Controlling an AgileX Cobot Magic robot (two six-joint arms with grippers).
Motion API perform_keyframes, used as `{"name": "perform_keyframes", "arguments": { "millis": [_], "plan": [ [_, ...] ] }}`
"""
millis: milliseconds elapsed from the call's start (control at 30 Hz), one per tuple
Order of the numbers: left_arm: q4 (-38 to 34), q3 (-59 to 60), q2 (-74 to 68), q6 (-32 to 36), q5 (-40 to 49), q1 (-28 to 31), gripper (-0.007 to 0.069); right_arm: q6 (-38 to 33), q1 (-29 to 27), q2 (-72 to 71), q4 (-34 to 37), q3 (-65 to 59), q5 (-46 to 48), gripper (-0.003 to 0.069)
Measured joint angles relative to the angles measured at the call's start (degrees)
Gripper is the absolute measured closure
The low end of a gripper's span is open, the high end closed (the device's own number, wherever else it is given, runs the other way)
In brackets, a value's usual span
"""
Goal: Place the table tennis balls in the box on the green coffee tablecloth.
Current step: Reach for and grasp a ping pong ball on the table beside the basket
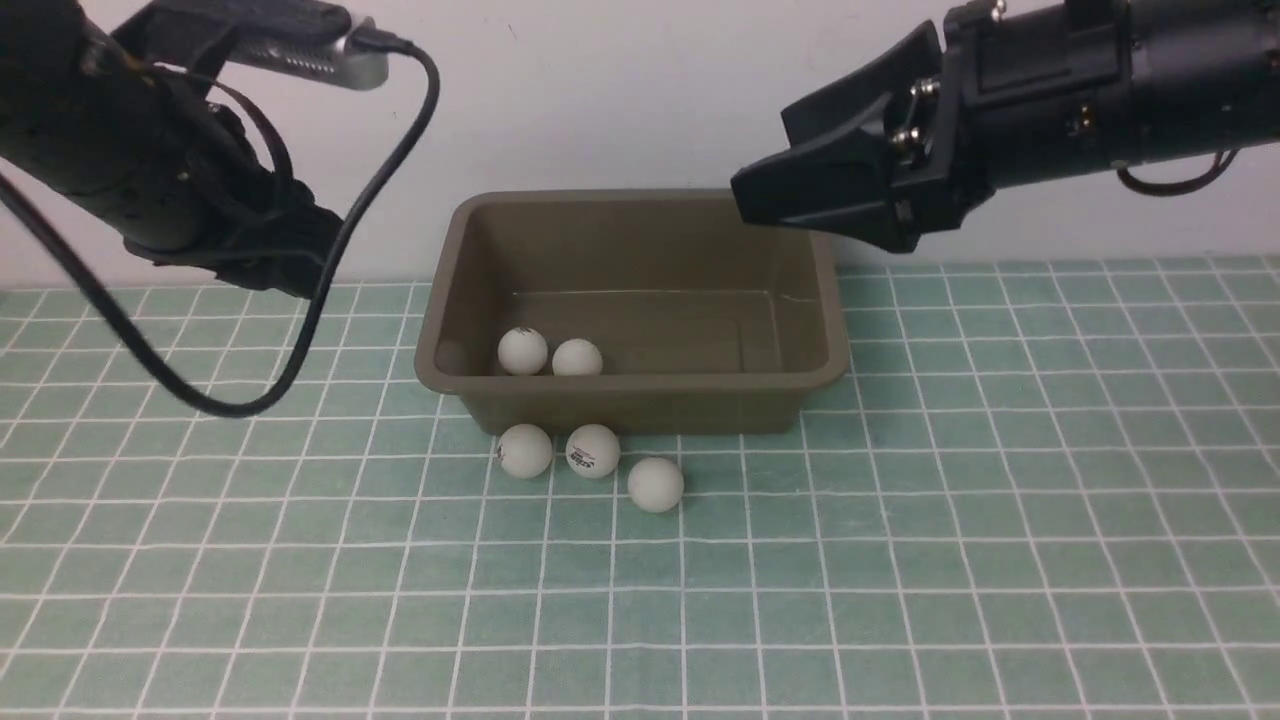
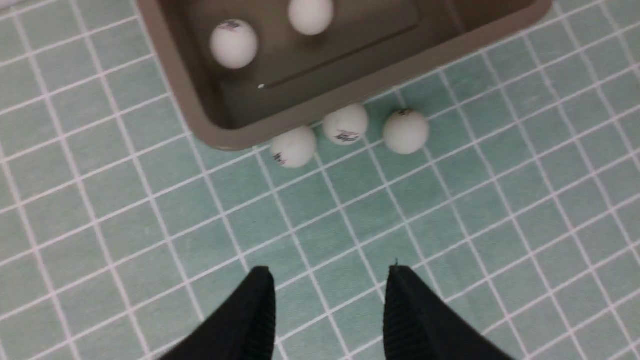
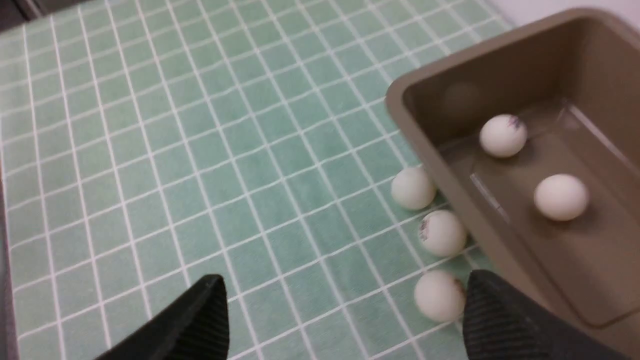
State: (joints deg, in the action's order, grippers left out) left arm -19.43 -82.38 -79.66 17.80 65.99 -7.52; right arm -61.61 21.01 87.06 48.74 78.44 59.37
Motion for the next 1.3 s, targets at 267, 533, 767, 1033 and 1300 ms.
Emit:
{"name": "perform_keyframes", "arguments": {
  "millis": [267, 533, 767, 1033, 1300],
  "plan": [
    [-8.4, 5.4, 0.8, 7.0, 3.8, 0.0, 0.0346, 18.1, 10.1, 0.0, -13.1, 0.0, -4.3, 0.0092],
    [-18.7, 10.3, 0.8, 19.4, 2.1, 0.0, 0.0346, 25.2, 12.4, 0.2, -17.1, 0.0, -5.3, 0.0092],
    [-27.3, 10.3, 4.6, 28.7, 3.2, 0.0, 0.0346, 26.1, 12.4, 0.2, -17.3, 0.0, -5.1, 0.0092],
    [-24.7, 10.3, 13.9, 29.6, 4.5, 0.0, 0.0386, 26.3, 12.4, 0.2, -17.3, 0.0, -4.8, 0.0092],
    [-20.1, 11.2, 21.6, 25.1, 4.0, 0.0, 0.0398, 26.4, 12.4, 0.2, -17.3, 0.0, -4.8, 0.0092]
  ]
}}
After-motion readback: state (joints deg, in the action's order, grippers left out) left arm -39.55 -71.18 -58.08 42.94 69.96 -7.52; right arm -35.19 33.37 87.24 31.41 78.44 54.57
